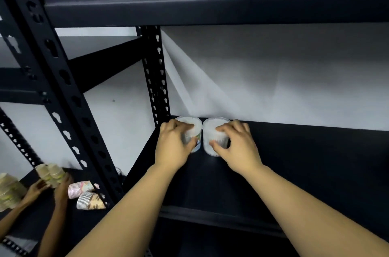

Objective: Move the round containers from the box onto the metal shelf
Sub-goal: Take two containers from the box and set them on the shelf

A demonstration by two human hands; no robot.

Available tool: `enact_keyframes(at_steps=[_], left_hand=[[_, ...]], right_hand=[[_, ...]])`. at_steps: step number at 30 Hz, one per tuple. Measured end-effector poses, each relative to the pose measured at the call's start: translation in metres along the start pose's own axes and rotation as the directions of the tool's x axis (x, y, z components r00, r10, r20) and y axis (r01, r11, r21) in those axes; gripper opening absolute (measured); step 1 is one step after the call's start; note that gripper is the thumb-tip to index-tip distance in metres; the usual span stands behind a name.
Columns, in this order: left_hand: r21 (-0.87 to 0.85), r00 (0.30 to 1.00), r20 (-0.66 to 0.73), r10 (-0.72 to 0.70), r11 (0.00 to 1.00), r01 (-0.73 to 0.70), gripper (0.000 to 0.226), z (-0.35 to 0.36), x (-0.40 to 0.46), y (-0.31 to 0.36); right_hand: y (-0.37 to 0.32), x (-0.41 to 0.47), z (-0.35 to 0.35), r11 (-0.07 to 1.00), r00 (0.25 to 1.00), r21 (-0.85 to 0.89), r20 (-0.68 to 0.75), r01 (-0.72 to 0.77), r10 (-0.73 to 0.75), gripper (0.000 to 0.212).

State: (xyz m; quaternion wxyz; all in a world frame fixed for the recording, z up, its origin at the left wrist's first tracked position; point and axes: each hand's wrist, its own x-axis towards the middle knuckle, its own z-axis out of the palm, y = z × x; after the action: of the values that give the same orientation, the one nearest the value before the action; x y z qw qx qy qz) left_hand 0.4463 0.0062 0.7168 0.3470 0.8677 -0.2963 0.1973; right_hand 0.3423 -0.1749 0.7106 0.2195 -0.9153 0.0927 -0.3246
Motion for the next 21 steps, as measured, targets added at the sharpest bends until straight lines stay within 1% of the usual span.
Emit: enact_keyframes(at_steps=[4,7,12,17,21], left_hand=[[0.052,0.997,0.006,-0.072,0.996,0.071,0.043,0.016,0.037,-0.011],[0.069,0.995,0.016,-0.103,0.992,0.102,0.031,0.025,0.058,-0.02],[0.105,0.995,0.007,-0.095,0.99,0.094,0.041,0.038,0.083,-0.035],[0.082,0.986,0.02,-0.168,0.983,0.166,0.044,0.043,0.093,-0.035],[0.123,0.987,0.06,-0.15,0.982,0.142,0.04,0.04,0.092,-0.036]], right_hand=[[0.003,0.034,0.028,1.0,1.0,-0.018,0.022,-0.022,0.023,0.048],[0.006,0.054,0.045,1.0,1.0,0.0,0.007,-0.002,0.002,0.05],[0.013,0.083,0.063,1.0,1.0,-0.012,0.002,0.022,-0.022,0.05],[0.013,0.094,0.067,0.998,1.0,-0.056,-0.002,0.01,-0.01,0.051],[0.011,0.095,0.064,0.994,0.999,-0.11,0.054,-0.001,0.007,0.051]])
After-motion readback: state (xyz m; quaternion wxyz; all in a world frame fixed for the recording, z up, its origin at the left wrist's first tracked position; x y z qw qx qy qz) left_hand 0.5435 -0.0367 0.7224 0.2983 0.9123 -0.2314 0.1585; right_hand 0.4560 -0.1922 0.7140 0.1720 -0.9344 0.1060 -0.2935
